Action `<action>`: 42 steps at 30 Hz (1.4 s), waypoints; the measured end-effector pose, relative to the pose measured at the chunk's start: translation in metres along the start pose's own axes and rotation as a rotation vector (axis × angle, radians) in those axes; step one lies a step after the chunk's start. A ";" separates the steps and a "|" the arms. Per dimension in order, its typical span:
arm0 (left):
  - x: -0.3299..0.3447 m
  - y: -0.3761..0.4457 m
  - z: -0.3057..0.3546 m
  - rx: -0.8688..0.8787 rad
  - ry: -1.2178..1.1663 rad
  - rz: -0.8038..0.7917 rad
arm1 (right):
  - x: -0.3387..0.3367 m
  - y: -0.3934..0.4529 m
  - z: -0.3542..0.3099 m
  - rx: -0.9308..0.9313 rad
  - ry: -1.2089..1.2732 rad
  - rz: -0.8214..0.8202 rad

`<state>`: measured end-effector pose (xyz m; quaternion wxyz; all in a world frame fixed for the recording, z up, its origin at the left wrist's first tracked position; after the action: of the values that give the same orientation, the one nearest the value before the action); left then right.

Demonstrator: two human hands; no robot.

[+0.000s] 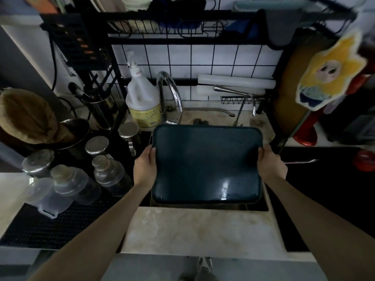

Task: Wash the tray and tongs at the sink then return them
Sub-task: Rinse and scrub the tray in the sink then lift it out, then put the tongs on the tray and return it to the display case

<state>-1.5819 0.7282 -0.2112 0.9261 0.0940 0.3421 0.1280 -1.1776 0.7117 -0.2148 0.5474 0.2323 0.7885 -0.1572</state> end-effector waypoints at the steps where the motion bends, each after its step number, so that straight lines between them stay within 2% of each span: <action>1: 0.002 -0.001 0.002 -0.016 -0.020 -0.018 | -0.003 -0.001 0.005 -0.007 -0.011 -0.015; 8: 0.036 -0.031 0.029 -0.069 -0.051 -0.194 | -0.018 -0.010 0.059 -0.021 -0.218 -0.064; 13: 0.082 -0.057 0.046 -0.089 -0.049 -0.315 | -0.026 -0.007 0.114 0.036 -0.354 -0.147; 18: 0.132 -0.083 0.065 -0.041 -0.007 -0.410 | -0.032 0.002 0.174 0.084 -0.357 -0.219; 22: 0.172 -0.106 0.091 -0.078 0.055 -0.475 | -0.040 0.015 0.223 0.103 -0.359 -0.251; 28: 0.224 -0.133 0.118 -0.188 0.048 -0.507 | -0.052 0.043 0.278 0.111 -0.392 -0.281; 33: 0.256 -0.150 0.147 -0.186 0.070 -0.514 | -0.058 0.058 0.313 0.136 -0.421 -0.302; 42: 0.289 -0.162 0.173 -0.219 0.075 -0.510 | -0.054 0.080 0.352 0.144 -0.267 -0.322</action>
<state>-1.2280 0.6470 -0.3003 0.9197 -0.1008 0.3731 -0.0698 -0.8409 0.5925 -0.2877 0.5967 0.1192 0.7227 -0.3277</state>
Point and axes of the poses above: each hand's wrist, its own y-axis towards the middle knuckle, its own x-axis out of the palm, z = x × y, the point moved 4 cm from there along y, towards the middle knuckle, and after that the axes turned 5 degrees about x, right-handed, at the moved point
